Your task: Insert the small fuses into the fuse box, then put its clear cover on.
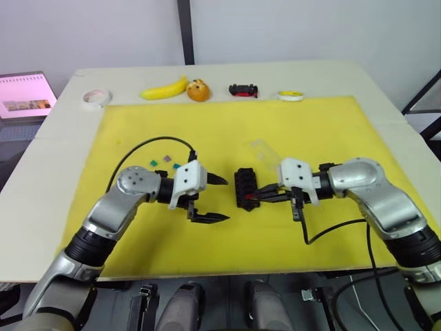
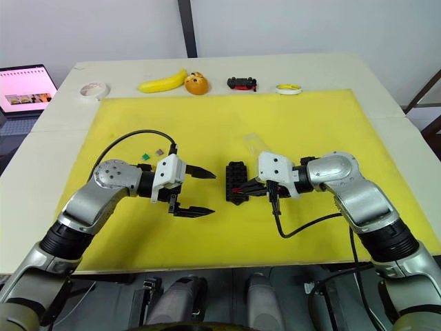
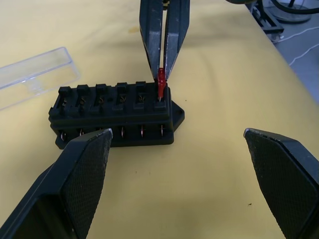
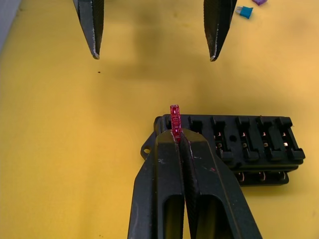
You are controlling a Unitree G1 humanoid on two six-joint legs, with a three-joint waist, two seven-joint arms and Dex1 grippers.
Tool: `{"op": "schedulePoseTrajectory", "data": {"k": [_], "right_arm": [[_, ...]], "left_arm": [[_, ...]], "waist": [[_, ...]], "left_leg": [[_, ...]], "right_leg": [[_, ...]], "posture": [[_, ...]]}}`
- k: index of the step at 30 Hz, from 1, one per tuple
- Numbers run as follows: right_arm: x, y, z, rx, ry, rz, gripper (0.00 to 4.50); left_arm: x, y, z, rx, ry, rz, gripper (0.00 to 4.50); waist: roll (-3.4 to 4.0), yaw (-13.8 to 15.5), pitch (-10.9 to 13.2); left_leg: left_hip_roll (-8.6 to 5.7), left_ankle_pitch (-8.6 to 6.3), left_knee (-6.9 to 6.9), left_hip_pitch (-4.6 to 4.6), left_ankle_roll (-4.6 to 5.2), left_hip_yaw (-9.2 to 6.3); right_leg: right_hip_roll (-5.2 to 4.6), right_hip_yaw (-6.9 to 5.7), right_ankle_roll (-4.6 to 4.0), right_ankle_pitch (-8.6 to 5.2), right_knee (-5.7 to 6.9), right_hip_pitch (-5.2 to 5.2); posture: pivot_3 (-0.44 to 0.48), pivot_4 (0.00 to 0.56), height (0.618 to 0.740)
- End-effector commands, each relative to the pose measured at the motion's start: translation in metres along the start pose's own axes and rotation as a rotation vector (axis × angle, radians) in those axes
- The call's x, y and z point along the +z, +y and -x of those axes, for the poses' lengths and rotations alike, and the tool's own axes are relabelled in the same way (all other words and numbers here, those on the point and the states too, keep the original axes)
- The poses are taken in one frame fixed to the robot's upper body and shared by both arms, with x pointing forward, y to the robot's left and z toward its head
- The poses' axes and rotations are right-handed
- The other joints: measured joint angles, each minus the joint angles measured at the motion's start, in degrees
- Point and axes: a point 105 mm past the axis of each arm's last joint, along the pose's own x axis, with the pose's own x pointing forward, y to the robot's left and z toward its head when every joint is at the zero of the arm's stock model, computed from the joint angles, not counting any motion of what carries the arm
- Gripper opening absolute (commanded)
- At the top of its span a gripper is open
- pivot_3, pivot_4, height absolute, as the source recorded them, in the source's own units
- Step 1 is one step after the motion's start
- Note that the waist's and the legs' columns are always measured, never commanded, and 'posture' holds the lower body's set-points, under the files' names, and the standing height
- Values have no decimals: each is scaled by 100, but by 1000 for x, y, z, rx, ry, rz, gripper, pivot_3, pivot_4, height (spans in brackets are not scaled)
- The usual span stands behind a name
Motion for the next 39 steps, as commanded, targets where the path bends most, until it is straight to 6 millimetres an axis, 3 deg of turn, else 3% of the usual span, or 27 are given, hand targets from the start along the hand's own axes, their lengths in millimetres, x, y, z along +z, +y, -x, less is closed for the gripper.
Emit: {"op": "schedulePoseTrajectory", "data": {"k": [1, 39], "right_arm": [[10, -5, 7, -24, -18, 36, 0], [-2, -2, -2, 29, 80, 59, 0]], "left_arm": [[12, 3, 3, 12, -18, -51, 4457], [14, 4, 0, 10, -21, -60, 4457]], "waist": [[0, 0, 0], [1, -1, -1]], "left_leg": [[0, 0, 0, 0, 0, 0], [-1, 3, 7, 0, -6, 1]], "right_leg": [[0, 0, 0, 0, 0, 0], [0, 0, 0, 0, 7, 0]], "posture": [[0, 150, 740], [0, 150, 740]]}}
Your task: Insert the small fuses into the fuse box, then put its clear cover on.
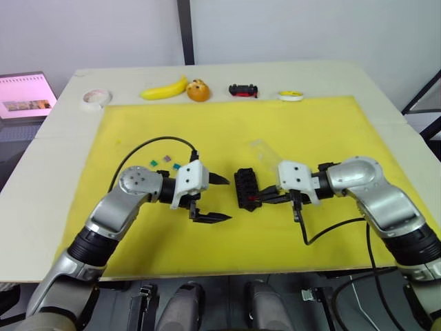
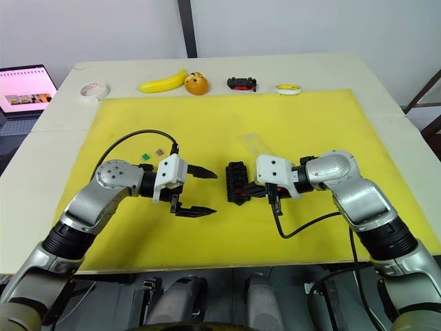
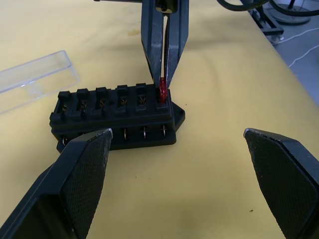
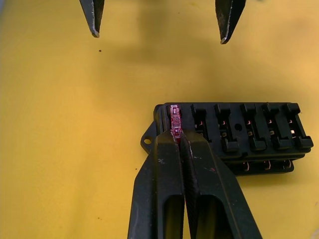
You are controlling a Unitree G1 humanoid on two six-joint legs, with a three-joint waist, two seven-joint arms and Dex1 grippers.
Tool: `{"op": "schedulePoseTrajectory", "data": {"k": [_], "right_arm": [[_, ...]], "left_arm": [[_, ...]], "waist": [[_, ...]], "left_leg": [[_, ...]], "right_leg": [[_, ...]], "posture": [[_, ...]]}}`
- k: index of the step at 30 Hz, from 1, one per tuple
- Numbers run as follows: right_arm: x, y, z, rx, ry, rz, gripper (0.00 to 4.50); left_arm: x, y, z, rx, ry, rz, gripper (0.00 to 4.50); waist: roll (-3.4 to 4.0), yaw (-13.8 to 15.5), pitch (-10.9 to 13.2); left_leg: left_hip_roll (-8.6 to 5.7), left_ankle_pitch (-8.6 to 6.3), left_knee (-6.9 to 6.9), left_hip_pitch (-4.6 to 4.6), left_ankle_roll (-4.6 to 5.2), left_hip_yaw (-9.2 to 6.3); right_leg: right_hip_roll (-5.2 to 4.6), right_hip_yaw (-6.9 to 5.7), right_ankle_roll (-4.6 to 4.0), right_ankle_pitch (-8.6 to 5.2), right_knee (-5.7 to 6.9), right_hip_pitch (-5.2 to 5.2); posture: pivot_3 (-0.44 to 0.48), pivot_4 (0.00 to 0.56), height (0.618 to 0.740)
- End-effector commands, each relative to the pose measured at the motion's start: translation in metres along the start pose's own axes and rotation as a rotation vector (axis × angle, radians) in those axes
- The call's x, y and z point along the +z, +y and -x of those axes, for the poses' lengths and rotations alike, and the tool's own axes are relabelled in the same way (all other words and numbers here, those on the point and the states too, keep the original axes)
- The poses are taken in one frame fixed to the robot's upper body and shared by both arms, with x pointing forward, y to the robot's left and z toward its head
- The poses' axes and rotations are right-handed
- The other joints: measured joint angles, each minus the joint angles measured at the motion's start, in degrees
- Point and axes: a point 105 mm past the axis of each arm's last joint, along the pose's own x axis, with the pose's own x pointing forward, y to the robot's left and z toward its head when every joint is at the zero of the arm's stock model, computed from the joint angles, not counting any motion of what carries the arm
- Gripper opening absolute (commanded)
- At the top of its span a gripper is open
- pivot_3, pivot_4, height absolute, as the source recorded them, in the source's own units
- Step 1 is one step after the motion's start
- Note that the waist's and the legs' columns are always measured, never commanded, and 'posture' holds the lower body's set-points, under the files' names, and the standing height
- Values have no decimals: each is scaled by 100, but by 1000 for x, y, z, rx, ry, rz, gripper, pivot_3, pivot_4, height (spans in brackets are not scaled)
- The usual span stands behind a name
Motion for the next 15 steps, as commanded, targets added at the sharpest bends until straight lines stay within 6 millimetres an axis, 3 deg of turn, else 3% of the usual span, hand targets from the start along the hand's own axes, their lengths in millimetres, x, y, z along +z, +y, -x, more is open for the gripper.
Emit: {"op": "schedulePoseTrajectory", "data": {"k": [1, 4, 7, 9, 10, 11, 15], "right_arm": [[5, -2, 0, 0, 0, 21, 0], [7, -3, 2, -3, -8, 9, 0], [15, -6, 7, -11, -36, -8, 916], [19, -9, 10, -24, -51, -8, 2015], [22, -9, 13, -27, -60, -7, 2206], [25, -9, 15, -28, -78, -8, 2870], [30, -9, 15, -50, -163, -43, 2870]], "left_arm": [[13, 4, 2, 10, -18, -57, 4457], [13, 4, 2, 12, -18, -56, 4457], [12, 5, 3, 16, -16, -49, 4500], [12, 4, 4, 16, -15, -49, 4500], [12, 4, 4, 16, -15, -49, 4500], [12, 4, 4, 16, -15, -49, 4500], [11, 4, 3, 15, -19, -47, 4500]], "waist": [[0, 1, 0], [0, 0, 0], [0, 1, 0], [0, 2, 0], [0, 2, 0], [0, 1, 0], [-1, -1, -1]], "left_leg": [[0, 0, 0, 0, 0, 0], [0, 0, 1, 0, 0, 0], [0, 0, 1, 0, 0, 0], [0, 0, 1, 0, 0, 0], [0, 0, 2, 0, 0, 0], [0, 0, 2, 0, 0, 0], [0, 0, 2, 0, 1, 0]], "right_leg": [[0, 0, 0, 0, 1, 0], [0, 0, 0, 0, 1, 0], [0, 0, 0, 0, 1, 0], [0, 0, 0, 0, 1, 0], [0, 1, 0, 0, 1, 0], [-1, 1, 0, 0, 1, 0], [-1, 0, 0, 0, 2, 0]], "posture": [[0, 150, 740], [0, 150, 740], [0, 150, 740], [0, 150, 740], [0, 150, 740], [0, 150, 740], [0, 150, 740]]}}
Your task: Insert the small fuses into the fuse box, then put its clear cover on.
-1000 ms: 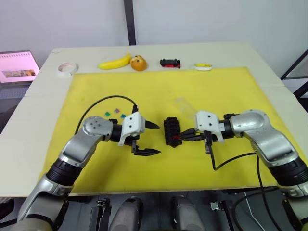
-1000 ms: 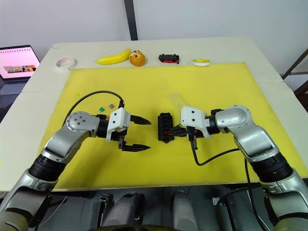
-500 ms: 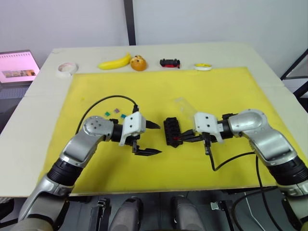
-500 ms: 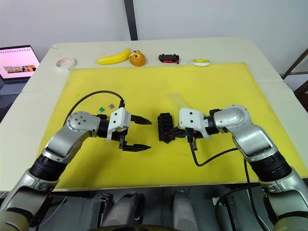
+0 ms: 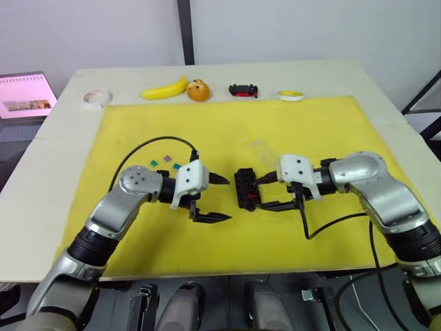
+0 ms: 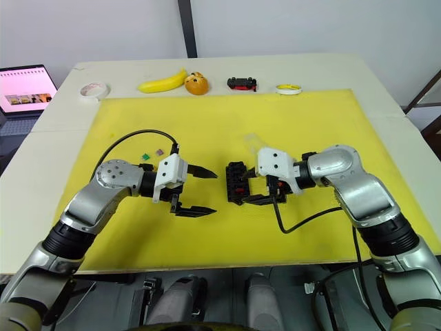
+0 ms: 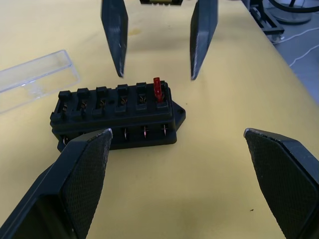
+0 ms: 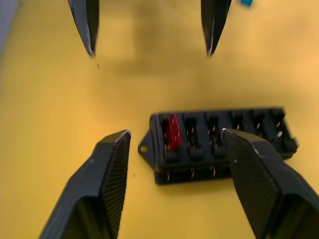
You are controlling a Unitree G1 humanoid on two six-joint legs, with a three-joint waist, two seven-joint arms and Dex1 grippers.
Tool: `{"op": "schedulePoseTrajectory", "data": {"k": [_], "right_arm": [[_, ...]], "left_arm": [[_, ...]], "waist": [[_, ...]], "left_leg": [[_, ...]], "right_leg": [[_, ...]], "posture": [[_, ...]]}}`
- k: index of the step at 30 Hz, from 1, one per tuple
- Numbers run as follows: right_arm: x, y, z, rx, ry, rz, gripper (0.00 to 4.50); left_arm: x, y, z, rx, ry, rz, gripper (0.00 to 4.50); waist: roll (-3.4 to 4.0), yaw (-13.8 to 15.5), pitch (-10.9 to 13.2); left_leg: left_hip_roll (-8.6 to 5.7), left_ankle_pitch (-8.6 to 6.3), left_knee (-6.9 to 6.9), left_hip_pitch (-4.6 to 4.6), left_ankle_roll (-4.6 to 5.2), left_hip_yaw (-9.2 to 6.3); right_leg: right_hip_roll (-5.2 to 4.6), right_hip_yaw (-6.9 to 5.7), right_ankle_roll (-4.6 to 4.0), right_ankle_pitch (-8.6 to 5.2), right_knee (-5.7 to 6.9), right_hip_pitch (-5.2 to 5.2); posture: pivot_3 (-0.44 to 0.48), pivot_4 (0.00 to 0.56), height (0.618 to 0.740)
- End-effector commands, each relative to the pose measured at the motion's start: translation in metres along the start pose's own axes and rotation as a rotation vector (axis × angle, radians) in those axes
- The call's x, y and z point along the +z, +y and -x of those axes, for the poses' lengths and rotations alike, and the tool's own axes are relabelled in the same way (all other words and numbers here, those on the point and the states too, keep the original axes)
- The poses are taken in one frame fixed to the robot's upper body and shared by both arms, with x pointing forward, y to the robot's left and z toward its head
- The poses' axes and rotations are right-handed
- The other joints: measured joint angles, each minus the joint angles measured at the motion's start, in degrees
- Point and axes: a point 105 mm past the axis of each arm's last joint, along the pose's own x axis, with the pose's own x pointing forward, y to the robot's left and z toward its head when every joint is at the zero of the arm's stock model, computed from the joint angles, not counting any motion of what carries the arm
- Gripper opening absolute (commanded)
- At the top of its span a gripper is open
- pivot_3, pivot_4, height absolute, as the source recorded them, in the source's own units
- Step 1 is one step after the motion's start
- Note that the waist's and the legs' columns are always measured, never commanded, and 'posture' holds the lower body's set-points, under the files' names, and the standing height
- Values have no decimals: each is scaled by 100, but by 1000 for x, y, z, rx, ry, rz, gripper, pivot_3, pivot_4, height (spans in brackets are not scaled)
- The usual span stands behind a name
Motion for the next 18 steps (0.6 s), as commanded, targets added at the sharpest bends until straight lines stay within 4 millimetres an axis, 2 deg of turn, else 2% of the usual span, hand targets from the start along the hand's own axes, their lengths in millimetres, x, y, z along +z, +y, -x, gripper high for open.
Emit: {"op": "schedulePoseTrajectory", "data": {"k": [1, 3, 5, 7, 9, 10, 18], "right_arm": [[17, -1, 1, -33, -118, 11, 2870], [19, 0, -3, -38, -171, -20, 2870], [20, 1, -5, -32, -215, -55, 2322], [19, 2, -7, -32, -239, -81, 1518], [17, 1, -8, -39, -252, -113, 405], [15, 1, -9, -37, -252, -127, 21], [-1, 3, -15, -48, -204, -170, 21]], "left_arm": [[11, 4, 3, 13, -21, -50, 4500], [11, 4, 2, 13, -22, -54, 4500], [11, 5, 1, 14, -23, -56, 4500], [11, 5, 1, 14, -24, -58, 4500], [11, 6, 0, 17, -25, -61, 4500], [11, 7, 0, 20, -25, -64, 4500], [11, 9, -1, 26, -23, -72, 4500]], "waist": [[-1, -2, 0], [-1, -3, 0], [-1, 3, 0], [0, 4, 0], [0, 2, -1], [0, 1, -1], [1, -5, -1]], "left_leg": [[0, 0, 0, 0, 0, 0], [0, 0, 0, 0, 0, -1], [0, 0, 0, 0, 0, 0], [-2, 0, 3, 0, 0, 0], [-3, 0, 5, 0, 0, 0], [-3, 0, 5, 0, 0, 0], [-3, 0, 5, 0, 0, 0]], "right_leg": [[0, 0, 0, 0, 0, 0], [0, 0, 0, 0, 2, 0], [-1, 0, 0, 0, 3, 0], [-2, 0, 0, 0, 3, 0], [-2, 0, 0, 0, 5, 0], [-2, 0, 0, 0, 6, 0], [-2, -1, 0, 0, 8, -1]], "posture": [[0, 150, 740], [0, 150, 740], [0, 150, 740], [0, 150, 740], [0, 150, 740], [0, 150, 740], [0, 150, 740]]}}
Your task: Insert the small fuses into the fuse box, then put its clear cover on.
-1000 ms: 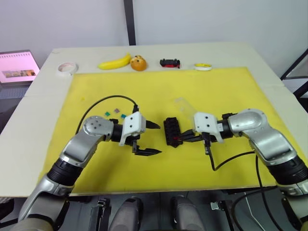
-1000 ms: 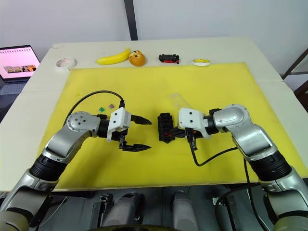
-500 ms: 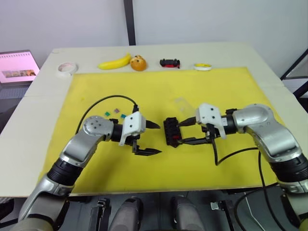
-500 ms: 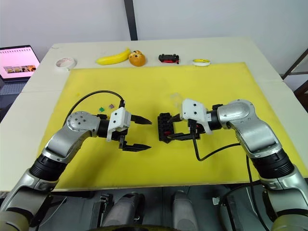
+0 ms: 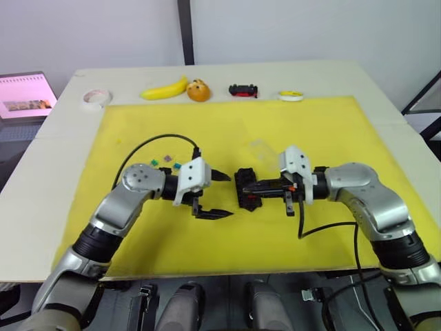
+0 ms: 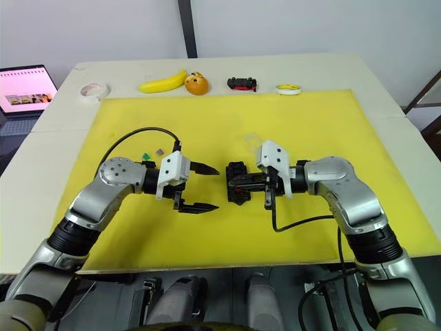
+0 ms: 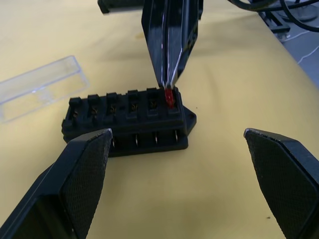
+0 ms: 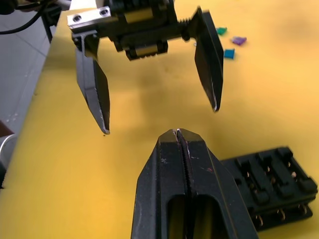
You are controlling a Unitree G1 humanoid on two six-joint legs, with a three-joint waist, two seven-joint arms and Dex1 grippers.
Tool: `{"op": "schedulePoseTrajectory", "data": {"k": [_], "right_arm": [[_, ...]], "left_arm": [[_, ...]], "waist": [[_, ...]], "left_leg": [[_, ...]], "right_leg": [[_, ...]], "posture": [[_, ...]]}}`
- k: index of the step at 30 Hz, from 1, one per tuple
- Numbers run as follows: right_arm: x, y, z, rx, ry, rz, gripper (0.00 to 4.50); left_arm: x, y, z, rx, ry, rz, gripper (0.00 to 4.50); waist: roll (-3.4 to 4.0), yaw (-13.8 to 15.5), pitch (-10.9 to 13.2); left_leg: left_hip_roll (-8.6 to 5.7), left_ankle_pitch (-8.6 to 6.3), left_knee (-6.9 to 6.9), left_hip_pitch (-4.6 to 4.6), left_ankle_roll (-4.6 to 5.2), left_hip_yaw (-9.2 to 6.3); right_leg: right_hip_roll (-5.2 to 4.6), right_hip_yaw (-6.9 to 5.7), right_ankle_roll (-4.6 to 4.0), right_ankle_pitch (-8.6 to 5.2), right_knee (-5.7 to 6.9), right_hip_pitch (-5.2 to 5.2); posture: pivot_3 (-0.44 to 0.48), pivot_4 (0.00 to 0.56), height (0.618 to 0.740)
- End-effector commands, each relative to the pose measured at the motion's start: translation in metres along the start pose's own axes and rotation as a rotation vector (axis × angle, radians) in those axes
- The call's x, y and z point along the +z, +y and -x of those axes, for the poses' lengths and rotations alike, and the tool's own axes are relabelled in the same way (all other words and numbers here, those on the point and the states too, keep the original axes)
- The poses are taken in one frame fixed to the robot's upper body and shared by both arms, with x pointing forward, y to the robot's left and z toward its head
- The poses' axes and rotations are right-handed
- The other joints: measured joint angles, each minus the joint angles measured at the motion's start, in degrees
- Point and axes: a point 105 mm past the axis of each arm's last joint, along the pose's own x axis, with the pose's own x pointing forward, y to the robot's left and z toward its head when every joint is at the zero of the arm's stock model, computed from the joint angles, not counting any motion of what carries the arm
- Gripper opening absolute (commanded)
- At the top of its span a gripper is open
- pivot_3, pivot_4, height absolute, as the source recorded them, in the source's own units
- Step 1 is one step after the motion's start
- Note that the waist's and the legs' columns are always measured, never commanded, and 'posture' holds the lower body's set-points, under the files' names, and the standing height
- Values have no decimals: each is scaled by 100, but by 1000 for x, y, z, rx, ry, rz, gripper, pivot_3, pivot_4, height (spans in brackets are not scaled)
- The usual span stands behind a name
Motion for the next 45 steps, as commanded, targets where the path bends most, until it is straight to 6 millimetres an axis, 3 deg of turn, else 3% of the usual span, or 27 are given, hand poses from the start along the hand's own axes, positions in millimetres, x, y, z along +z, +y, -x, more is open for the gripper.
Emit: {"op": "schedulePoseTrajectory", "data": {"k": [1, 24, 26, 30, 32, 35, 38, 39, 41, 45], "right_arm": [[-1, -3, 1, -23, 13, 21, 21], [-36, -4, 1, -58, 113, 20, 21], [-34, -3, 1, -56, 99, 30, 21], [-9, -3, 5, -62, 8, 26, 21], [11, -4, 14, -86, -39, 41, 21], [26, -9, 32, -152, -64, 44, 21], [31, -22, 62, -266, -53, 37, 21], [28, -32, 83, -348, -27, 17, 21], [24, -42, 108, -437, 0, -9, 21], [6, -53, 167, -654, 94, -55, 1331]], "left_arm": [[8, 3, 3, 12, -18, -46, 4500], [8, 8, -1, 9, -11, -72, 4500], [8, 8, -1, 10, -13, -70, 4500], [6, 10, 0, 23, -13, -62, 4500], [5, 12, 7, 65, -14, -45, 4500], [2, 12, 19, 125, -14, 12, 4500], [1, 12, 41, 229, -30, 106, 4500], [-3, 9, 60, 292, -28, 165, 4500], [-7, 4, 79, 357, -20, 226, 4500], [-34, -18, 142, 581, 15, 459, 4500]], "waist": [[0, -1, 0], [-1, 2, -5], [-1, 2, -5], [-1, 3, -5], [0, 2, -5], [0, 2, -5], [0, 3, -5], [0, 3, -5], [0, 2, -5], [2, 11, -5]], "left_leg": [[0, 0, 0, 0, 0, 0], [-1, 0, 6, 1, 0, 1], [-1, 0, 6, 2, 0, 0], [0, 0, 6, 2, 0, 0], [-1, 0, 7, 2, 0, 0], [0, 0, 6, 1, 1, 0], [0, -4, 5, 1, 7, 0], [0, -6, 4, 1, 11, -1], [1, -10, 4, 1, 17, -1], [1, -13, 2, 2, 23, 2]], "right_leg": [[0, 0, 0, 0, 1, 0], [0, 0, 0, 0, 6, 2], [0, 0, 0, 0, 7, 2], [0, 0, 0, 0, 8, 2], [0, 1, 0, 0, 8, 2], [-1, 1, 0, 0, 8, 0], [-1, 3, 0, 0, 8, -1], [-1, 2, 0, 0, 8, -1], [-2, 3, 0, 0, 8, -1], [-3, 5, 0, 0, 7, -1]], "posture": [[0, 150, 740], [0, 150, 740], [0, 150, 740], [0, 150, 740], [0, 150, 740], [0, 150, 740], [0, 150, 740], [0, 150, 740], [0, 150, 740], [0, 150, 740]]}}
